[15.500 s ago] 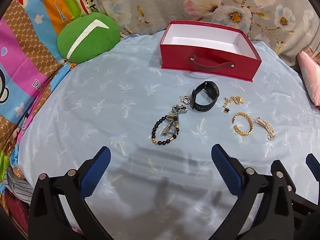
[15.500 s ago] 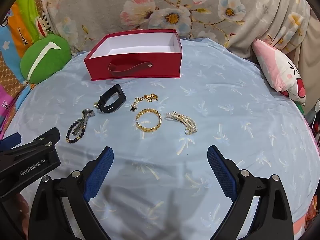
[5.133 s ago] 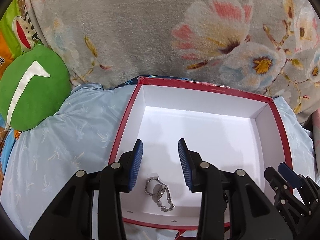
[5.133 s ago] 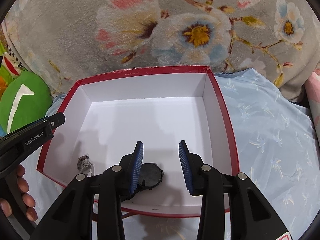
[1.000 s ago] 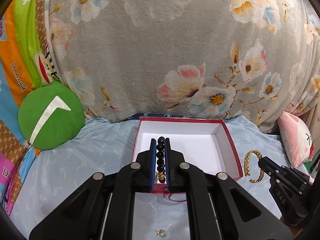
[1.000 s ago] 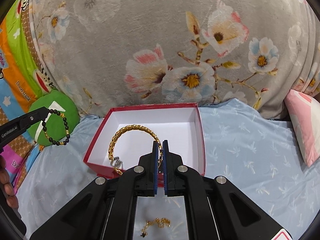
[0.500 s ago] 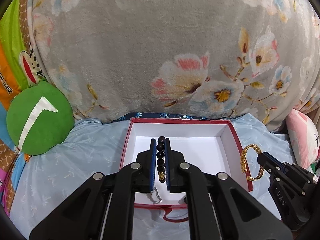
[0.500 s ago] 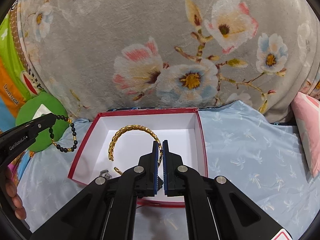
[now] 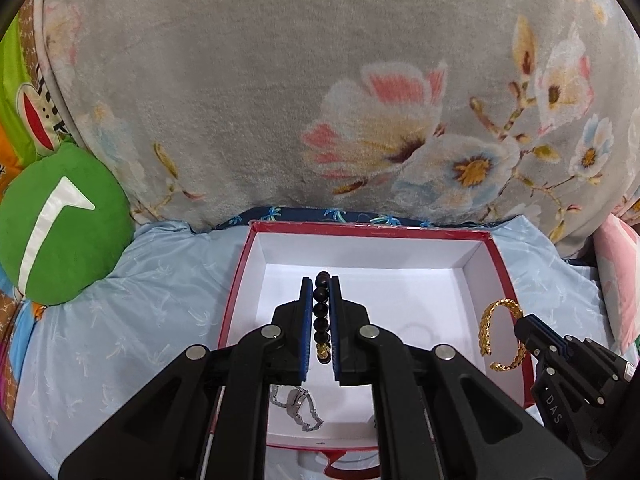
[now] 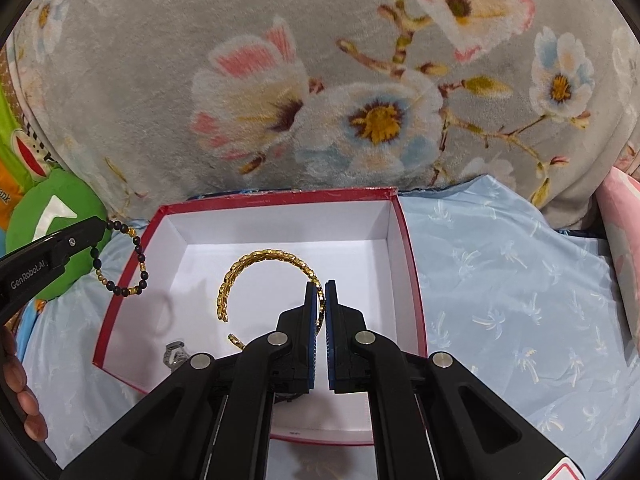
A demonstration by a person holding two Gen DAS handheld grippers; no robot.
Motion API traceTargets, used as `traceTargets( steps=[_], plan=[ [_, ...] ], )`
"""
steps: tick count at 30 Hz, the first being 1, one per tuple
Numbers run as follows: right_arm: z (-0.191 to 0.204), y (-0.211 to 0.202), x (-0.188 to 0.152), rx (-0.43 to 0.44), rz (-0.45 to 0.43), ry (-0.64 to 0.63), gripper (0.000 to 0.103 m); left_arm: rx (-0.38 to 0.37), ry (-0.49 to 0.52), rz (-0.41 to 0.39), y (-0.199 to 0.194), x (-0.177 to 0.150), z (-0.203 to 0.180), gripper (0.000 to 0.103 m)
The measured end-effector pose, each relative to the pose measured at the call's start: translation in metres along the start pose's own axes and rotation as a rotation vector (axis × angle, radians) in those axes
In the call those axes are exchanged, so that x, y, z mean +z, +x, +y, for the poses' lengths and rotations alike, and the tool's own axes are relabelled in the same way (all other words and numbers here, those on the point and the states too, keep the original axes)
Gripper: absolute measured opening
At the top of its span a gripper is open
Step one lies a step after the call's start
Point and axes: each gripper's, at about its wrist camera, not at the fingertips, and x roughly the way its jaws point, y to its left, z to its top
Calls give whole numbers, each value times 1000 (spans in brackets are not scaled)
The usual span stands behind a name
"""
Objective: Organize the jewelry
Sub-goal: 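Open both grippers to release the bangle and bracelet into the box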
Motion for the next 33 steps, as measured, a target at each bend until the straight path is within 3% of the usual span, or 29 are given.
traceTargets(
  steps=[13,19,21,23,25,33],
  plan=[
    [0,43,-10,-30,61,-6,4,12,-28,92,51,-14,5,7],
    [1,57,-16,-46,78,-7,10,31,-33,112,65,-20,6,8],
    [0,60,-16,-54,76,-4,10,36,-42,125,69,-23,8,14],
    [0,59,-16,-57,74,-1,12,47,-51,125,70,-24,10,40],
    [-1,56,-17,-63,63,0,19,57,-61,109,66,-24,12,51],
    [-2,34,-17,-55,33,14,23,52,-72,89,48,-18,14,55]
  ],
)
